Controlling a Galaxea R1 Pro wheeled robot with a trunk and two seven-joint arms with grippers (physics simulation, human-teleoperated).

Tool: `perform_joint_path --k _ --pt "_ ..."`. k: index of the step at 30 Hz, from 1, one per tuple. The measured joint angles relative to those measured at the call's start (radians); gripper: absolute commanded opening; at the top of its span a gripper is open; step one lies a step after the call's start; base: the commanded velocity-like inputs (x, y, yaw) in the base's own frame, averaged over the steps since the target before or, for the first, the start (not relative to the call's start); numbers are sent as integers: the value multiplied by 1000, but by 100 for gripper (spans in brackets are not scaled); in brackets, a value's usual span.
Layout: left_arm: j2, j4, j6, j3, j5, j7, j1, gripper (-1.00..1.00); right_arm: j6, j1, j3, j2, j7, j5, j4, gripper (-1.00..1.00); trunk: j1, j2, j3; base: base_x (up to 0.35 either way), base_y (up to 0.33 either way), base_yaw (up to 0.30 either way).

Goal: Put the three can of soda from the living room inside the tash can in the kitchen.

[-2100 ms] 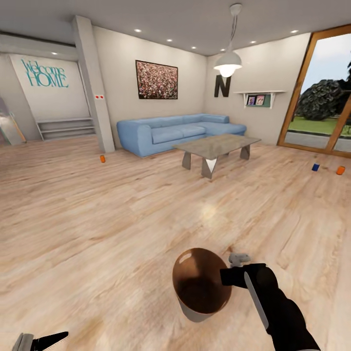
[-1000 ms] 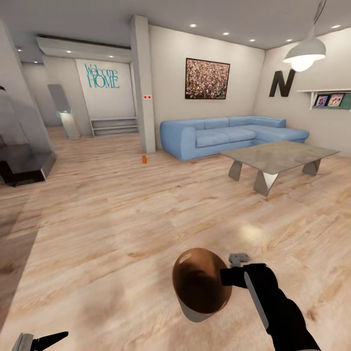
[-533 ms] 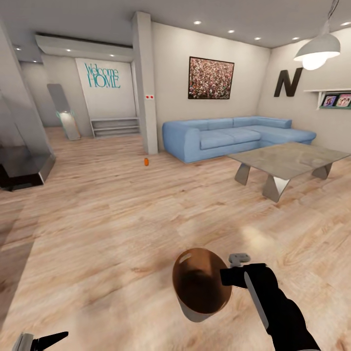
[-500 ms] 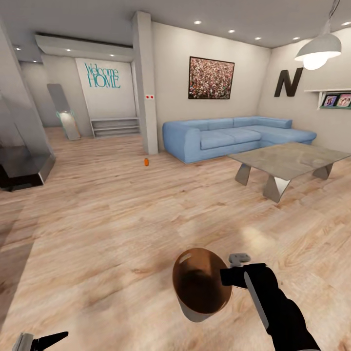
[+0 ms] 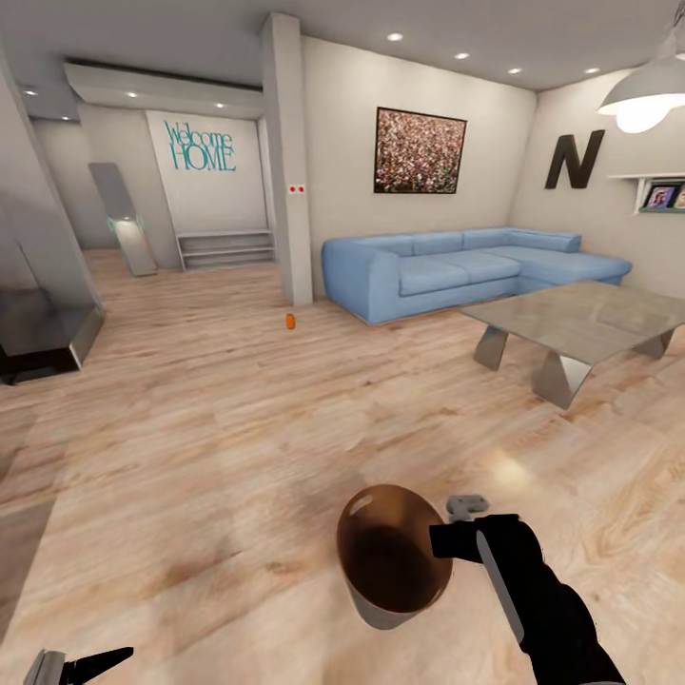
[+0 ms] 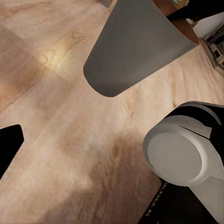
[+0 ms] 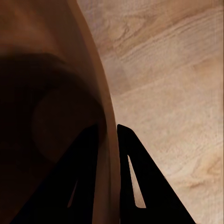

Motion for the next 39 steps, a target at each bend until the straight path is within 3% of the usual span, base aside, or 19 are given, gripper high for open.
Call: perform_joint_path --k 39 --pt "0 -1 -1 0 0 -3 0 100 0 0 0 0 0 0 3 -100 0 0 0 339 183 0"
